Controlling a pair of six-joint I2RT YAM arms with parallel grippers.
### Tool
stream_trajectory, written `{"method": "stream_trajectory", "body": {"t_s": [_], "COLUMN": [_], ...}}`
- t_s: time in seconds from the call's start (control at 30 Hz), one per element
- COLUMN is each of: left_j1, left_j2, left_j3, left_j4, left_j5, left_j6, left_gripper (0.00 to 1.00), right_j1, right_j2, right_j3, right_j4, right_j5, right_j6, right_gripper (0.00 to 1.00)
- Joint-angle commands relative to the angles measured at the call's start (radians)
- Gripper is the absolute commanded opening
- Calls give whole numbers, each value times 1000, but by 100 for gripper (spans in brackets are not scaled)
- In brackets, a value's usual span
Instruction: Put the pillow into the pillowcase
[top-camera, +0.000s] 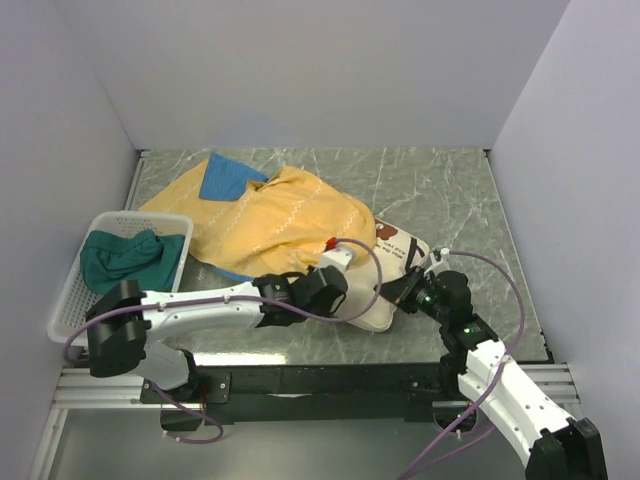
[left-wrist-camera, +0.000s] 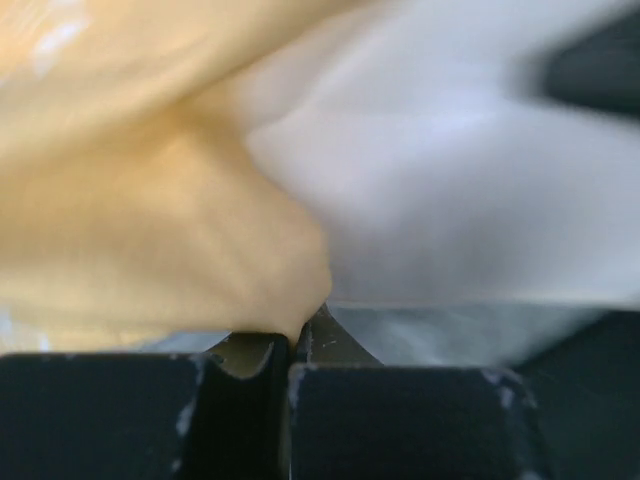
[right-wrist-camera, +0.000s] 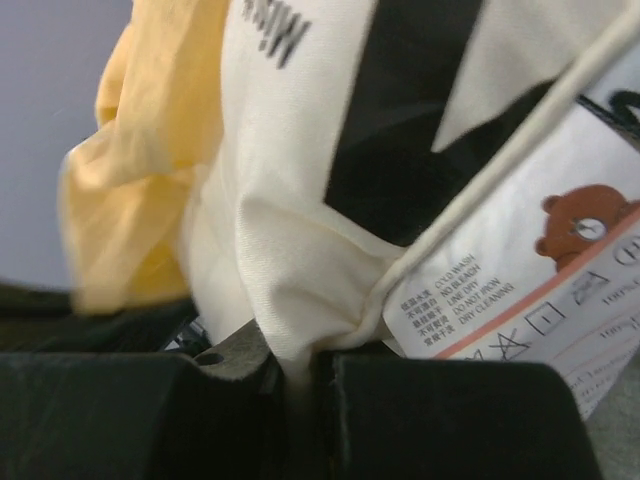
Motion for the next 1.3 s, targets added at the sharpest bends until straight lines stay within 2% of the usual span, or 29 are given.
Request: {"method": "stream_trajectory", "body": {"t_s": [0.0, 0.07, 0.17, 0.23, 0.53, 0.63, 0.67, 0.7, 0.77, 0.83, 0.87, 0.93, 0.97, 1.03, 1.07, 1.13, 1.17, 1.27], "left_j1": [-63, -82, -96, -96, -30, 42, 62, 96, 111, 119, 119, 121, 119, 121, 122, 159, 179, 280], "left_j2": [-67, -44, -39, -60, -189, -156, -141, -115, -90, -29, -1, 67, 80, 73, 59, 7, -7, -80], "left_j3": [219, 270, 297, 313, 400, 502, 533, 590, 638, 751, 799, 915, 946, 972, 969, 940, 939, 862], "left_j4": [208, 223, 261, 267, 287, 280, 277, 277, 319, 318, 309, 298, 289, 292, 283, 260, 187, 143], "left_j5": [538, 715, 837, 841, 715, 685, 689, 695, 703, 734, 738, 760, 740, 697, 606, 539, 480, 444], "left_j6": [247, 284, 299, 301, 318, 277, 261, 246, 200, 169, 157, 129, 123, 111, 109, 73, 53, -24], "left_gripper": [1, 1, 1, 1, 1, 1, 1, 1, 1, 1, 1, 1, 1, 1, 1, 1, 1, 1], "right_j1": [90, 133, 186, 193, 192, 184, 178, 176, 173, 173, 173, 173, 172, 173, 173, 173, 173, 173], "right_j2": [-16, -13, 6, 4, -102, -44, -15, 31, 53, 97, 125, 223, 255, 357, 387, 450, 463, 500], "right_j3": [76, 79, 99, 122, 427, 626, 760, 822, 969, 1080, 1229, 1381, 1527, 1667, 1773, 1812, 1803, 1685], "right_j4": [148, 164, 160, 139, -138, -213, -280, -300, -299, -305, -347, -386, -423, -478, -525, -546, -556, -552], "right_j5": [-5, 58, 117, 135, 415, 520, 537, 573, 623, 673, 684, 681, 668, 645, 635, 611, 602, 611], "right_j6": [17, 24, 22, 7, -123, -202, -241, -261, -329, -380, -431, -478, -516, -535, -542, -544, -542, -527], "right_gripper": [0, 0, 0, 0, 0, 0, 0, 0, 0, 0, 0, 0, 0, 0, 0, 0, 0, 0]}}
